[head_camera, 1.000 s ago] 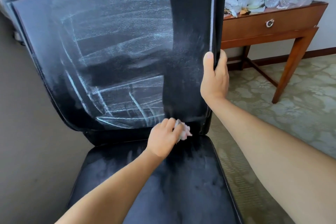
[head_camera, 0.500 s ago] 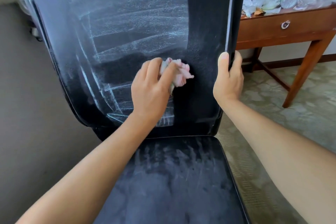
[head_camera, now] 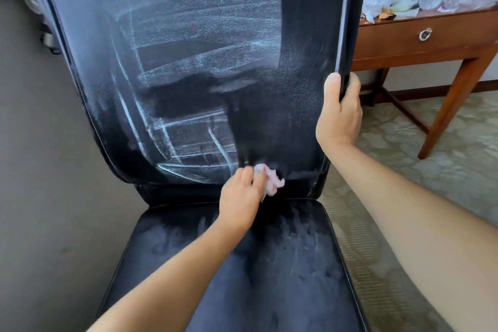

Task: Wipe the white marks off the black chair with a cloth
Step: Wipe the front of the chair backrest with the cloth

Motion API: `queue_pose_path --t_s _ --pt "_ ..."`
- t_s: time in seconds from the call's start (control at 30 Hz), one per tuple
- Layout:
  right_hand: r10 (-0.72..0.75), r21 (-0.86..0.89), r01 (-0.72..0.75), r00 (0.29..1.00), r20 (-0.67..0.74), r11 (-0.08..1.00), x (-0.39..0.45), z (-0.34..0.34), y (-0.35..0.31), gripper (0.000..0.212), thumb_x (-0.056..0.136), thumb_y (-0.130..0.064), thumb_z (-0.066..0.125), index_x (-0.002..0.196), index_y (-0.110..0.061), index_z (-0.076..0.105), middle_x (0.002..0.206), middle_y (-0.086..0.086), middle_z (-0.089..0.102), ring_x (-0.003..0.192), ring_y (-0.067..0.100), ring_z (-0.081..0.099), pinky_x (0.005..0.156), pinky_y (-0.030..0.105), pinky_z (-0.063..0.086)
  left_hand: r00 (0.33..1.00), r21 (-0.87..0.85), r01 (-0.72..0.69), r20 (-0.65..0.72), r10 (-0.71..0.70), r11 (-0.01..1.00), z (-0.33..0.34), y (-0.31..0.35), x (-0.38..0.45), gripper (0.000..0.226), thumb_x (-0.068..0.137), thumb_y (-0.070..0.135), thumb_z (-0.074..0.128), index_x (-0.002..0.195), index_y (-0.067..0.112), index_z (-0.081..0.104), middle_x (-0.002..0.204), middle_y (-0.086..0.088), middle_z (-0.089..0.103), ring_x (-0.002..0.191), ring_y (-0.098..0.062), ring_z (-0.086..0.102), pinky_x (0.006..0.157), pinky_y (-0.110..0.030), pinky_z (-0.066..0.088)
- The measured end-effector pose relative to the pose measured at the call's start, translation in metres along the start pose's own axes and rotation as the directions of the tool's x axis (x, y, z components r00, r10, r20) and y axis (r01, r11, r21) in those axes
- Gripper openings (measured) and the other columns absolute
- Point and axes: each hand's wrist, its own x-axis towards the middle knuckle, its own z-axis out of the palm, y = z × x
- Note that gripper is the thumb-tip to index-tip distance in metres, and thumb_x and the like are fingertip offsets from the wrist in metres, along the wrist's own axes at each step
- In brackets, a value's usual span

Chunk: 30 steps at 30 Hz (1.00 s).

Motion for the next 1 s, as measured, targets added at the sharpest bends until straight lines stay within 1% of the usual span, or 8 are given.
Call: queue_pose_path --t_s 0.1,0.2,0.53,0.6,0.67,0.73,0.9,1.0 --pt "-0.012 -0.001 0.012 1.000 0.015 1.000 0.001 -0.001 0.003 0.071 0.090 -0.074 0.025 0.144 -0.033 0.046 0.134 -0.007 0.062 0.120 0.021 0.056 0.087 0.031 0.034 0.925 0.011 0.192 0.331 -0.185 0.981 0.023 0.013 -0.038 0.054 0.053 0.030 0.101 0.101 0.019 0.078 0.080 0.002 0.062 0.070 -0.020 0.063 0.050 -0.028 0.048" --pt "0.008 -0.048 -0.007 1.000 0.024 0.999 -0.001 0.001 0.004 0.067 0.096 -0.070 0.026 0.149 -0.032 0.042 0.140 -0.007 0.059 0.124 0.021 0.054 0.090 0.033 0.035 0.862 -0.113 0.345 0.430 -0.268 0.932 0.012 0.026 -0.033 0.030 0.087 0.020 0.077 0.116 0.023 0.070 0.103 -0.001 0.063 0.092 -0.025 0.064 0.066 -0.036 0.056" --pt "0.195 -0.359 -0.146 0.975 0.105 0.922 -0.142 -0.028 0.025 0.072 0.091 -0.055 0.058 0.151 -0.028 0.031 0.144 0.003 0.040 0.131 0.028 0.045 0.102 0.052 0.046 0.892 -0.404 0.448 0.147 -0.426 0.798 -0.069 0.022 -0.019 0.040 0.090 0.011 0.074 0.128 0.018 0.061 0.110 -0.003 0.061 0.094 -0.024 0.059 0.065 -0.031 0.043" --pt "0.414 -0.195 -0.365 0.818 0.399 0.910 -0.190 -0.028 0.022 0.062 0.093 -0.055 0.064 0.145 -0.036 0.037 0.138 -0.007 0.048 0.130 0.016 0.049 0.101 0.041 0.047 0.886 -0.558 0.450 0.181 -0.427 0.697 -0.084 0.025 -0.027 0.048 0.092 0.009 0.071 0.136 0.021 0.057 0.118 0.002 0.059 0.101 -0.017 0.060 0.075 -0.028 0.046" --pt "0.522 0.159 -0.763 0.561 0.642 0.626 -0.203 -0.012 0.008 0.032 0.099 -0.042 0.061 0.129 -0.033 0.057 0.119 -0.012 0.066 0.123 0.008 0.059 0.098 0.032 0.047 0.896 -0.743 0.436 0.303 -0.325 0.508 -0.100 0.027 -0.033 0.055 0.094 0.009 0.066 0.142 0.030 0.048 0.124 0.013 0.060 0.110 -0.007 0.061 0.084 -0.024 0.049" --pt "0.531 0.276 -0.856 0.493 0.689 0.436 -0.194 0.002 0.003 0.020 0.098 -0.029 0.065 0.115 -0.020 0.070 0.104 -0.003 0.076 0.108 0.011 0.072 0.089 0.029 0.053 0.886 -0.768 0.460 0.430 -0.174 0.446 -0.109 0.021 -0.041 0.073 0.098 0.020 0.063 0.157 0.040 0.025 0.119 0.021 0.066 0.107 -0.002 0.065 0.084 -0.021 0.052" --pt "0.372 -0.093 -0.371 0.813 0.449 0.924 -0.173 0.005 0.018 0.039 0.089 -0.022 0.069 0.124 -0.039 0.065 0.114 -0.009 0.071 0.101 0.011 0.070 0.079 0.024 0.054 0.812 -0.323 0.407 0.556 -0.177 0.854 -0.073 -0.019 -0.083 0.085 0.096 0.074 0.031 0.166 0.032 0.007 0.173 0.013 0.014 0.160 -0.016 0.009 0.129 -0.052 0.010" --pt "-0.001 -0.358 0.146 0.926 0.377 0.922 -0.170 0.006 0.022 0.062 0.090 -0.022 0.064 0.141 -0.051 0.044 0.133 -0.014 0.038 0.090 0.008 0.056 0.077 0.028 0.049 0.651 -0.066 0.401 0.722 -0.234 0.914 -0.048 -0.024 -0.115 0.081 0.095 0.078 0.008 0.165 0.041 -0.007 0.175 0.009 -0.011 0.160 -0.023 -0.019 0.124 -0.062 -0.016"
